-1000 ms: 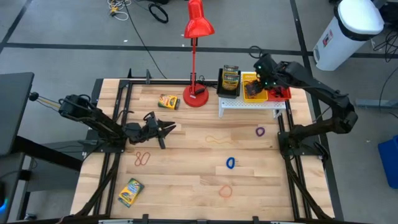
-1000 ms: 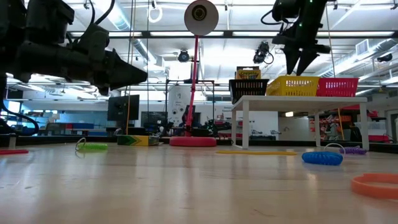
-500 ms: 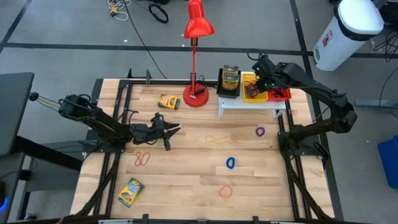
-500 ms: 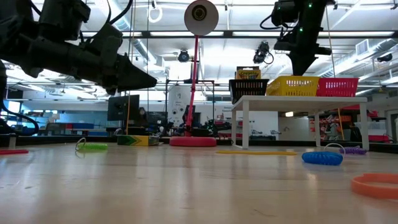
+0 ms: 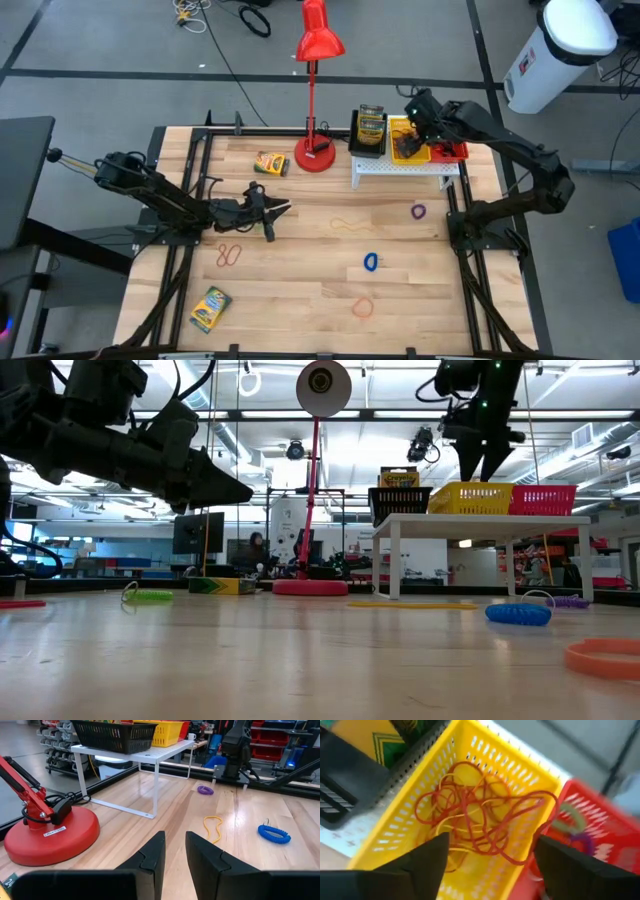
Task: Pick & Place Office Desk Supplies
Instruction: Put the right red rubber band into the yellow bin
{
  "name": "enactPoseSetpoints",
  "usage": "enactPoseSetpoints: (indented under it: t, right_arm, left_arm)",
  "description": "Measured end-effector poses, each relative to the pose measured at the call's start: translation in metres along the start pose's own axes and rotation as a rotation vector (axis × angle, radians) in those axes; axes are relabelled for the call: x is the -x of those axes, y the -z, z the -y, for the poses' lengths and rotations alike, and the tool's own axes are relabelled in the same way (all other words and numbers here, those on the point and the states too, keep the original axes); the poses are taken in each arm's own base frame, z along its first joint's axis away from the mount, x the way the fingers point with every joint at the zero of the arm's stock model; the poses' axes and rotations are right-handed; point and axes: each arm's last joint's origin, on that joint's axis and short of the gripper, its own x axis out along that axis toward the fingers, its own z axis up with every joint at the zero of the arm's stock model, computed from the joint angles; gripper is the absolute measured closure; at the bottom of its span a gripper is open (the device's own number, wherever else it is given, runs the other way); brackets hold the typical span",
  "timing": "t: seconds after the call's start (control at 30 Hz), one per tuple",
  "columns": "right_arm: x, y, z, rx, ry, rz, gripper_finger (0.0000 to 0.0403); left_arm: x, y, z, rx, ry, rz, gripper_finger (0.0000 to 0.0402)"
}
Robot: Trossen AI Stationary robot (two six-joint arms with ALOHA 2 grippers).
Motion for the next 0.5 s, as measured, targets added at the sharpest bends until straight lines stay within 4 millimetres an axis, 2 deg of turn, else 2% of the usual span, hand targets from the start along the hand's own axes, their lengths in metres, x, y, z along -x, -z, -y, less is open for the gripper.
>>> enactPoseSetpoints:
  t: [0.13, 0.23, 0.5]
  right_arm:
    - [0.008, 0.003, -0.016, 0.211, 0.177, 0.071, 0.009]
    - [0.014, 0.008, -0.03, 0.332, 0.247, 0.114, 0.0089]
    - [0.027, 0.017, -0.052, 0.522, 0.378, 0.193, 0.0088]
  left_arm:
    - [0.0, 0.0, 0.0, -0.003, 0.0, -0.004, 0.032]
    - [0.0, 0.0, 0.0, -0.002, 0.0, -0.004, 0.032]
    - [0.0, 0.002, 0.0, -0.011, -0.002, -0.016, 0.032]
